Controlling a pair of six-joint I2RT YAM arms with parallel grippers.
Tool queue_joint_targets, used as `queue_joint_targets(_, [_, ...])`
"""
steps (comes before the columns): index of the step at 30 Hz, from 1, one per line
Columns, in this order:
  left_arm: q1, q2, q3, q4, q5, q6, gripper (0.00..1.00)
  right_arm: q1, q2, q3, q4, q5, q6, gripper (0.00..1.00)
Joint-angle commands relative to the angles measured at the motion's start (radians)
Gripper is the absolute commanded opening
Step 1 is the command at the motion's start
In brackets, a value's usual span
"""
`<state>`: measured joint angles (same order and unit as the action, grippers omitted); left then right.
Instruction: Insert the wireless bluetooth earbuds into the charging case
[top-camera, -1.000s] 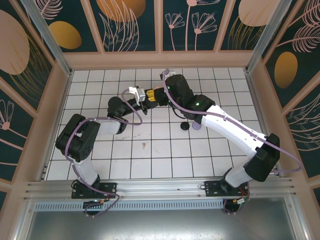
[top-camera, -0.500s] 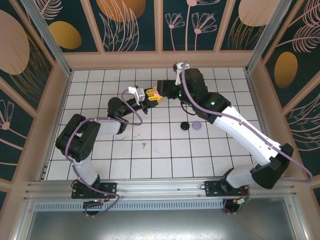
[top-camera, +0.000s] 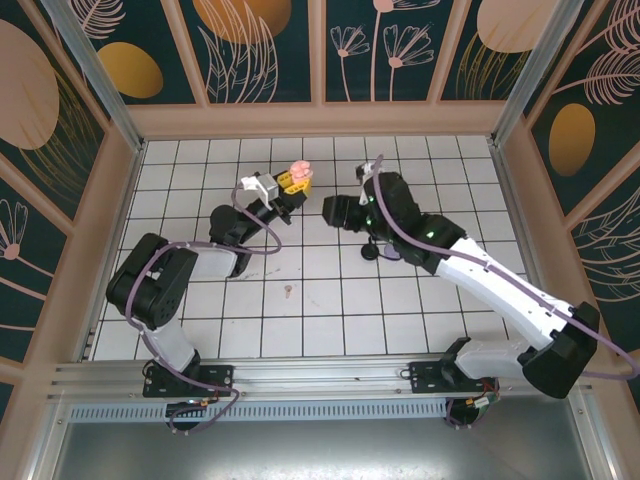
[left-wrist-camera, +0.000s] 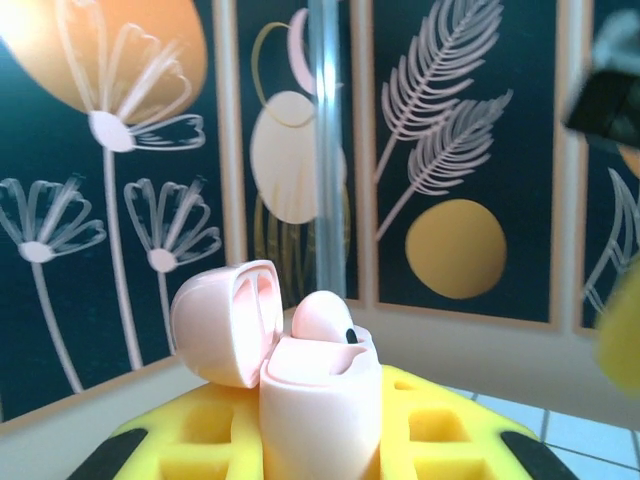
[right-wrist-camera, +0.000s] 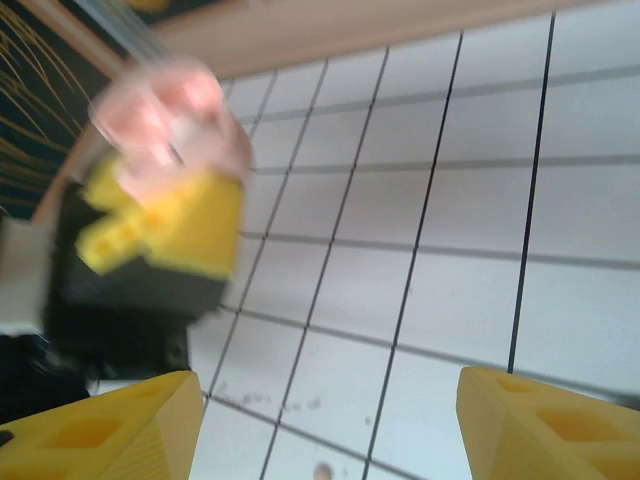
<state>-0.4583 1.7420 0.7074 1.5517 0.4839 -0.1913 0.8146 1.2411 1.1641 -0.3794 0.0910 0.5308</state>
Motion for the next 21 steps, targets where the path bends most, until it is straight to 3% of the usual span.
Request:
queue_joint_targets(1, [0.018, -0.071, -0.04, 0.091, -0.155, 0.004, 0.0, 0.046, 0.026, -0.057, 0.041, 0.006, 0.105, 0.67])
queue_joint_targets(8, [0.07, -0.175, -0.131, 0.058, -0.313, -0.045, 0.0, 0.161, 0.188, -0.08, 0.025, 0.025, 0.248, 0.62])
queue_joint_targets(21, [0.102, -0.295, -0.26, 0.066, -0.483, -0.025, 0.0, 0.298, 0.604, 0.177, -0.197, 0.049, 0.501, 0.55])
